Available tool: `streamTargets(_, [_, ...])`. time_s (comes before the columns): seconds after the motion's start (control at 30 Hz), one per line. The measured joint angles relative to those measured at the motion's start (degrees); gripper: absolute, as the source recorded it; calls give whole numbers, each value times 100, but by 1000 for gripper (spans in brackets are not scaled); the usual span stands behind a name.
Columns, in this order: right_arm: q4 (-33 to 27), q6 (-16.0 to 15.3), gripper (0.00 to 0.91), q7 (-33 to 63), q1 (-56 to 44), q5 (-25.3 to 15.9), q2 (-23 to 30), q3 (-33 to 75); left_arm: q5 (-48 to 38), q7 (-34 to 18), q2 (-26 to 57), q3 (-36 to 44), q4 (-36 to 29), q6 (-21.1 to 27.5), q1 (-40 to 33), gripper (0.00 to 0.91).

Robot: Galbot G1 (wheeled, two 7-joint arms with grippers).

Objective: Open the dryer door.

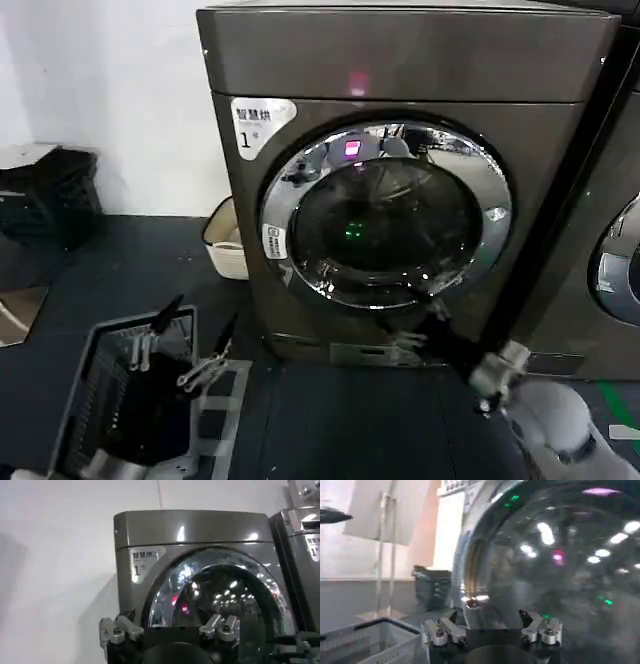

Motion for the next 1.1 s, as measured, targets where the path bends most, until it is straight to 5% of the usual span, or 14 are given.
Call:
streamTargets(0.4, [-1137, -33, 907, -38, 1516, -26, 639, -1151, 120, 125, -29, -101, 37, -62, 52, 907])
streamTargets(1.1, [-1997, -9, 907, -95, 2513, -140, 1267, -1865, 173, 158, -100, -78, 301, -145, -61, 907])
